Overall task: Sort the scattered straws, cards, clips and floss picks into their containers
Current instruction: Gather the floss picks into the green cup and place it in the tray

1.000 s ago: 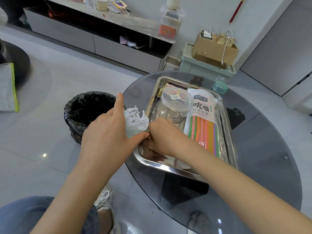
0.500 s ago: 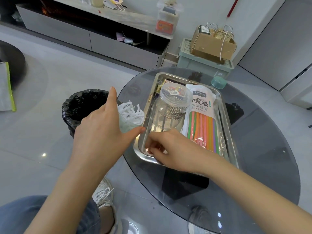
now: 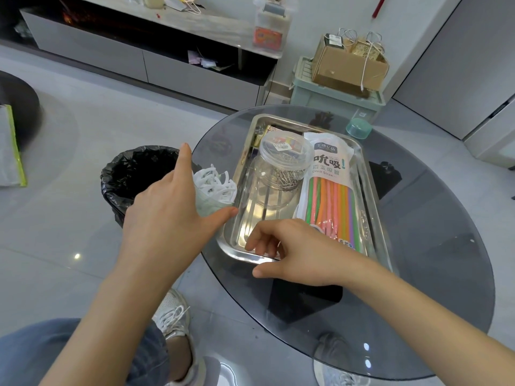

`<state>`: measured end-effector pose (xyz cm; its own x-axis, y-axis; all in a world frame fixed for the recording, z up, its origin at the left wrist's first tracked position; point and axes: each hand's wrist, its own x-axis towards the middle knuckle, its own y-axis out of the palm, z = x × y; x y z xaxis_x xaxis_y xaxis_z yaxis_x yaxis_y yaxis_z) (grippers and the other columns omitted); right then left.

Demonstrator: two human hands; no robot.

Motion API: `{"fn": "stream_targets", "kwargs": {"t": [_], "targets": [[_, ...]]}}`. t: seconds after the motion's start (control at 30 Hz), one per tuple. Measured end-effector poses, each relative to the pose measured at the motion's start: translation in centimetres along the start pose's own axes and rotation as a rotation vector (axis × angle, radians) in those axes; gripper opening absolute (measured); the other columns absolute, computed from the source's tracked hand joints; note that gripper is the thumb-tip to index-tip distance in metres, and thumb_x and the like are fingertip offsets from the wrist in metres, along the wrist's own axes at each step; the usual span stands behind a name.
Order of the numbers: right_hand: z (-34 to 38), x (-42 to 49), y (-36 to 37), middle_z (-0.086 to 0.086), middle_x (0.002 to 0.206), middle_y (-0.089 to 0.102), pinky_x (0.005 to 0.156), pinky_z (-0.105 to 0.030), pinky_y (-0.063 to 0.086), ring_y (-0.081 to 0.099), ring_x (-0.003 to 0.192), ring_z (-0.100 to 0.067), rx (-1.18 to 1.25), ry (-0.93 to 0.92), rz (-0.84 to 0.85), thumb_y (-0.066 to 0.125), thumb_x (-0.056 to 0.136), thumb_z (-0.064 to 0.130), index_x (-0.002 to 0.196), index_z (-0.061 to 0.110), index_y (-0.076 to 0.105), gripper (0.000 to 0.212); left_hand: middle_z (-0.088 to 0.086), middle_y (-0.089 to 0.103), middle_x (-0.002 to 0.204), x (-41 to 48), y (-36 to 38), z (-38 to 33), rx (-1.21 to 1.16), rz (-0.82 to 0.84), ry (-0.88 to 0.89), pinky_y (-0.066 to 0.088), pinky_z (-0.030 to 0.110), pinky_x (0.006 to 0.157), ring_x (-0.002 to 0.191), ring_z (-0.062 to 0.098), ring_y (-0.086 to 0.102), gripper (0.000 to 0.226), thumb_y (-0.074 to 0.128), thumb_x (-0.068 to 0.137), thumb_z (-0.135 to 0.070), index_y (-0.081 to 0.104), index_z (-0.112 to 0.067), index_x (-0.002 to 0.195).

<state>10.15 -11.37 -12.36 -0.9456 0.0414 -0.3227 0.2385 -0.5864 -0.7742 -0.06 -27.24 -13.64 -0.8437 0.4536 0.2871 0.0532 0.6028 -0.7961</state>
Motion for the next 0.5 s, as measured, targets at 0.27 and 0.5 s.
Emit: {"fn": "stream_targets", "kwargs": {"t": [0.27, 0.5], "targets": [[0.8, 0.2, -3.3, 0.004, 0.08, 0.067, 0.071, -0.016, 0.052, 0.061, 0.072, -0.002, 0.276, -0.088, -0.376, 0.069, 0.083, 0.011, 0.092, 0.024, 0.069, 0.016, 0.001, 0.062, 0.101, 0.0, -0.2, -0.1, 0.004, 0.008, 0.02, 0.036, 0.031, 0.058, 0.088, 0.026, 0.059, 0.108, 0.063, 0.063, -0.065, 0.02, -0.015, 0.148], [4.1, 1.7, -4.7, -0.007, 0.072, 0.071, 0.066, -0.024, 0.057, 0.068, 0.066, -0.014, 0.524, -0.329, -0.685, 0.068, 0.083, 0.001, 0.087, 0.008, 0.074, 0.01, 0.002, 0.063, 0.107, -0.2, -0.3, -0.4, 0.011, -0.002, 0.01, 0.034, 0.03, 0.062, 0.093, 0.025, 0.058, 0.096, 0.069, 0.062, -0.062, 0.037, -0.014, 0.139]]}}
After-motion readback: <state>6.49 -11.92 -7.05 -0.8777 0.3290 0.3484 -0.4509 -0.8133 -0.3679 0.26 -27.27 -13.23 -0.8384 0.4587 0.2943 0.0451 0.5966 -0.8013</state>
